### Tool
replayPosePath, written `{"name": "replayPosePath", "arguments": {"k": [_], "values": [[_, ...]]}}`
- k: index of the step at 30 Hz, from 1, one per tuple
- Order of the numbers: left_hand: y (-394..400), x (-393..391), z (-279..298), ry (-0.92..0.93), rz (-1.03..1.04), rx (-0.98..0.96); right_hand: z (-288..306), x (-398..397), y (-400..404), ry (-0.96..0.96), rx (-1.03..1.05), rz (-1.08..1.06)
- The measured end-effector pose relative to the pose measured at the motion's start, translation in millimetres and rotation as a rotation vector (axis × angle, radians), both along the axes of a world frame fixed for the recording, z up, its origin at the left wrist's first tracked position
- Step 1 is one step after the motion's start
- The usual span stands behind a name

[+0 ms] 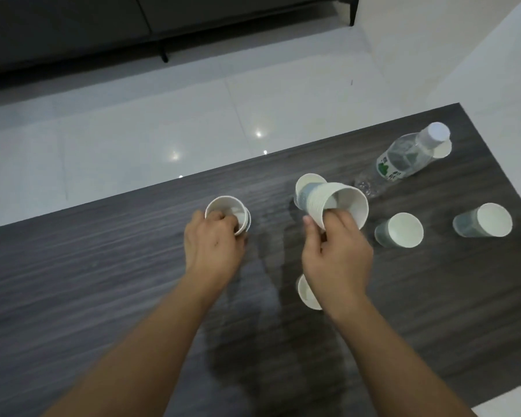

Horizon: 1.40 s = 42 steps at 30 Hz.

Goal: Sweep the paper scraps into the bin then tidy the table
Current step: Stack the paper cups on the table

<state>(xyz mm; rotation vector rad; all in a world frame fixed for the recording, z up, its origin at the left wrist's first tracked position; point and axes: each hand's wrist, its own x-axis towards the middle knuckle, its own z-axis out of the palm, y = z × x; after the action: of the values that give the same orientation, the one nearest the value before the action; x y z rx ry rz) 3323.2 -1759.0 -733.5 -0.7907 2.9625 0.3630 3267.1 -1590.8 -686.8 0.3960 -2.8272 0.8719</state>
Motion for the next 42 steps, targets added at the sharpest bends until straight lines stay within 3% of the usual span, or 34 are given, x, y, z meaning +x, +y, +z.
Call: {"name": "replayPosePath", "arguments": {"k": [3, 8, 11, 15, 18, 22, 25, 29, 33, 42], "values": [[1.0, -2.7, -16.3, -0.128, -0.005, -0.012, -20.8, -46.5, -2.2, -0.040, 0.134, 0.076], [14.8, 2.3, -17.4, -0.155, -0.060, -0.013, -57.5, -81.9, -6.2, -0.372, 0.397, 0.209], [31.9, 18.7, -11.4, -0.117, -0.104, 0.042, -44.8, -69.0, 5.2, -0.309, 0.301, 0.226], [62.8, 48.3, -0.2, -0.121, -0.013, 0.081, -9.2, -12.4, 56.2, -0.144, 0.067, 0.218], [84.5, 58.7, 12.7, -0.040, 0.089, 0.117, -0.5, 36.1, 92.8, -0.183, 0.055, 0.275], [100.5, 50.9, 31.0, 0.142, 0.177, 0.141, -19.7, 66.6, 105.8, -0.478, 0.339, 0.385], [114.4, 30.4, 40.8, 0.245, 0.112, 0.185, -37.6, 70.6, 102.7, -0.522, 0.397, 0.418], [159.0, -19.1, 43.1, 0.318, -0.132, 0.252, -43.5, 74.8, 129.6, -0.553, 0.324, 0.258], [215.1, -77.1, 37.2, 0.259, -0.380, 0.268, -36.6, 85.2, 185.9, -0.589, 0.304, 0.093], [261.2, -134.6, 25.2, 0.164, -0.474, 0.145, -39.8, 64.8, 256.0, -0.606, 0.319, -0.212]]}}
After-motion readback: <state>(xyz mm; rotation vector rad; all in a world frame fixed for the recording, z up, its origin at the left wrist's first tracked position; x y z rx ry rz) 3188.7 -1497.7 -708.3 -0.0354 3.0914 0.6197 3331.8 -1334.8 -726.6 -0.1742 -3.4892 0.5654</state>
